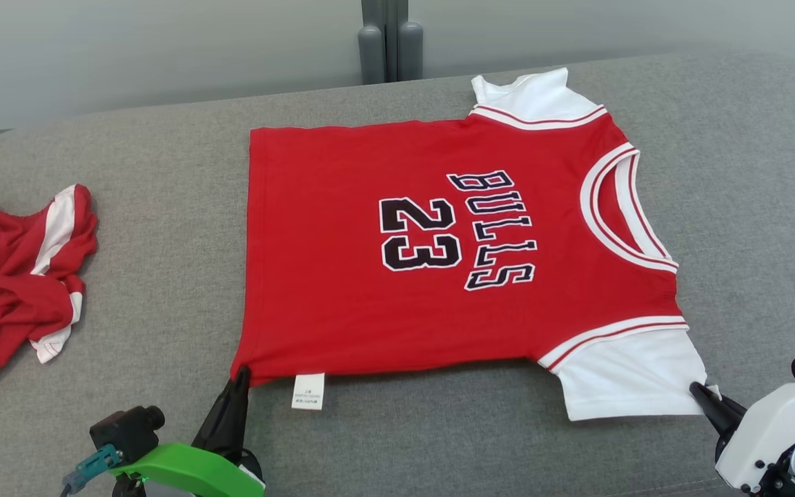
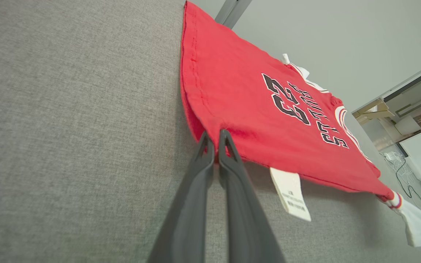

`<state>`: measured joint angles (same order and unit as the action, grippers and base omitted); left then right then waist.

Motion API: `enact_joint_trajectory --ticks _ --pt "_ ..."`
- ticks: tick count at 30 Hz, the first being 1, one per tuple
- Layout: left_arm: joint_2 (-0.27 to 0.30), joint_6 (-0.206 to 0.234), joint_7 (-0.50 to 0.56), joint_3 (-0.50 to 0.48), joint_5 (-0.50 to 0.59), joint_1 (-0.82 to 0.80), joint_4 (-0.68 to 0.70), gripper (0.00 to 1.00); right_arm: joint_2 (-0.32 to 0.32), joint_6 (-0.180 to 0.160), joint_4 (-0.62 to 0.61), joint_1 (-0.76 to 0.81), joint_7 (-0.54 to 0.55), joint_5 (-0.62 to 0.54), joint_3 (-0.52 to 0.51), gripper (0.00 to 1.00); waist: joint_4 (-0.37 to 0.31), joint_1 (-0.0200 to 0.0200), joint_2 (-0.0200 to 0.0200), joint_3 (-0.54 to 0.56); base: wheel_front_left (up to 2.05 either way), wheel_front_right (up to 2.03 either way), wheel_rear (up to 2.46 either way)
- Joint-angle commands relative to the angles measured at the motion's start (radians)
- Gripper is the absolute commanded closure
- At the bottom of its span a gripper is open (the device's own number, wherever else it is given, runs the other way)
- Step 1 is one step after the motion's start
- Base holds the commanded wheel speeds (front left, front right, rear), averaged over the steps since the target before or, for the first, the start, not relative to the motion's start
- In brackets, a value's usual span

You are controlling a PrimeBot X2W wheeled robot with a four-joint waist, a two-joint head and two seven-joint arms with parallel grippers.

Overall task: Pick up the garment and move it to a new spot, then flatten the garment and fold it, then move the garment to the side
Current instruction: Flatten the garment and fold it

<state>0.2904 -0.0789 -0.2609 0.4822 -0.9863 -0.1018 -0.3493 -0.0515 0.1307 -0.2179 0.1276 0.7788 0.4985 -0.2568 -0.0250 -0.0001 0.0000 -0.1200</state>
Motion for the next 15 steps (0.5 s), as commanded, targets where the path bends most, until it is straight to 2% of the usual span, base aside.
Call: enact_joint_trajectory --ticks 1,9,15 --pt "0.01 0.005 0.001 -0.005 -0.003 0.013 0.009 1.0 0.001 0.0 -0.006 0.003 -0.006 0.014 0.001 1.0 -0.001 0.0001 0.0 0.0 0.0 0.0 0.0" --pt "0.017 0.02 0.036 0.006 0.002 -0.027 0.043 1.0 0.0 0.0 0.018 -0.11 -0.083 -0.01 0.013 1.0 -0.001 0.0001 0.0 -0.008 0.0 0.0 0.0" --pt "-0.001 0.036 0.119 0.029 0.004 -0.124 0.022 1.0 0.0 0.0 0.063 -0.238 -0.144 -0.038 0.035 1.0 0.007 0.0001 0.0 -0.029 0.0 0.0 0.0"
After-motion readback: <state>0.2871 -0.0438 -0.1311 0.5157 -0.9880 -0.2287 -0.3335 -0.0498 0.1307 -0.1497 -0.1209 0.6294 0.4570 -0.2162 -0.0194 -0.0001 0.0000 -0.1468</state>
